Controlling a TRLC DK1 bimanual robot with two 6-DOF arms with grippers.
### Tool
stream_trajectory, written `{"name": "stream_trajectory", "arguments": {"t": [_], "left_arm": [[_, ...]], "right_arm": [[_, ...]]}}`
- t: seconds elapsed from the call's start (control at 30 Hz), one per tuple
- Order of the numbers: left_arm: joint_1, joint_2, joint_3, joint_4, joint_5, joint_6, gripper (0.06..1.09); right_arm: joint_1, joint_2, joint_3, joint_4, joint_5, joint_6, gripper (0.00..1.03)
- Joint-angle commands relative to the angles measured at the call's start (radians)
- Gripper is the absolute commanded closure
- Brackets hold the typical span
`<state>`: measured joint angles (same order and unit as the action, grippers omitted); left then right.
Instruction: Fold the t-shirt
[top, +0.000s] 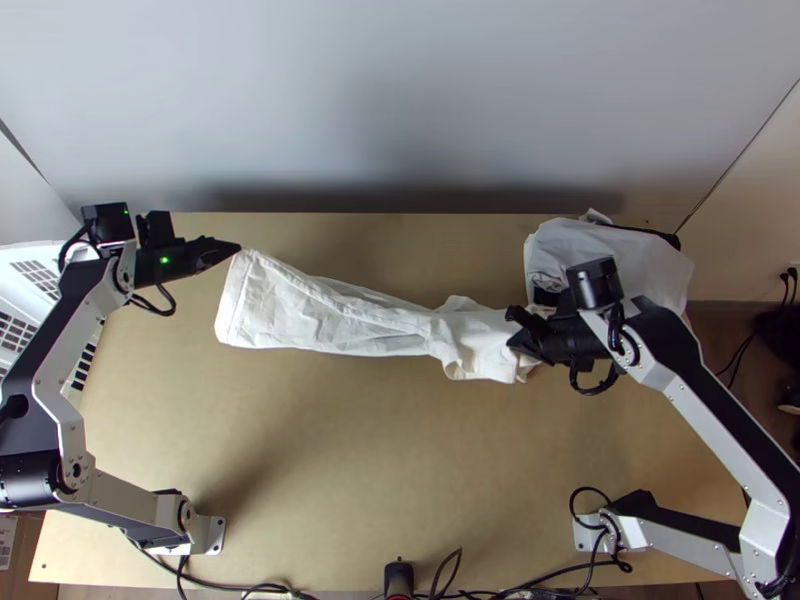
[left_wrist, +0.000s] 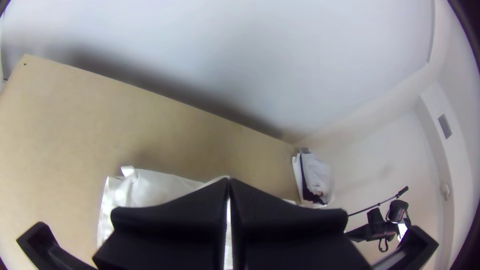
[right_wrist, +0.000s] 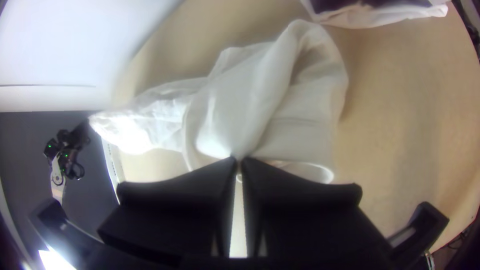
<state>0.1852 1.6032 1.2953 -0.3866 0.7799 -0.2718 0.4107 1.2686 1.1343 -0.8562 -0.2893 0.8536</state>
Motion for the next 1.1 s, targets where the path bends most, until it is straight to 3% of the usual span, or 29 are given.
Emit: {"name": "stream_trajectory", "arguments": {"t": [0.0,0.03,0.13,0.23,0.33,0.53,0.63,0.8,1.07], "left_arm": [[0.017,-0.011,-0.017,-0.003,0.004,0.025,1.05],[0.020,-0.008,-0.016,-0.003,0.004,0.026,1.05],[0.023,0.008,-0.008,-0.003,0.004,0.036,1.05],[0.028,0.018,-0.002,-0.001,0.004,0.043,1.05],[0.030,0.029,-0.001,-0.001,0.004,0.046,1.05],[0.030,0.040,0.004,0.002,0.004,0.048,1.05],[0.037,0.043,0.010,0.002,0.004,0.051,1.05],[0.057,0.057,0.027,0.002,0.004,0.054,1.05],[0.062,0.067,0.027,0.000,0.004,0.054,1.05]], "right_arm": [[0.005,0.006,-0.030,-0.035,-0.004,0.010,0.66],[0.005,0.008,-0.025,-0.049,-0.008,0.005,0.52],[0.005,0.031,0.012,-0.109,-0.037,0.010,0.40],[0.005,0.055,0.053,-0.211,-0.094,0.041,0.39],[0.031,0.097,0.039,-0.346,-0.165,0.041,0.32],[0.214,0.074,-0.131,-0.363,-0.166,0.055,0.31],[0.281,0.087,-0.156,-0.339,-0.166,0.056,0.31],[0.272,0.127,-0.194,-0.244,-0.165,0.045,0.31],[0.204,0.202,-0.251,0.011,-0.151,-0.070,0.31]]}}
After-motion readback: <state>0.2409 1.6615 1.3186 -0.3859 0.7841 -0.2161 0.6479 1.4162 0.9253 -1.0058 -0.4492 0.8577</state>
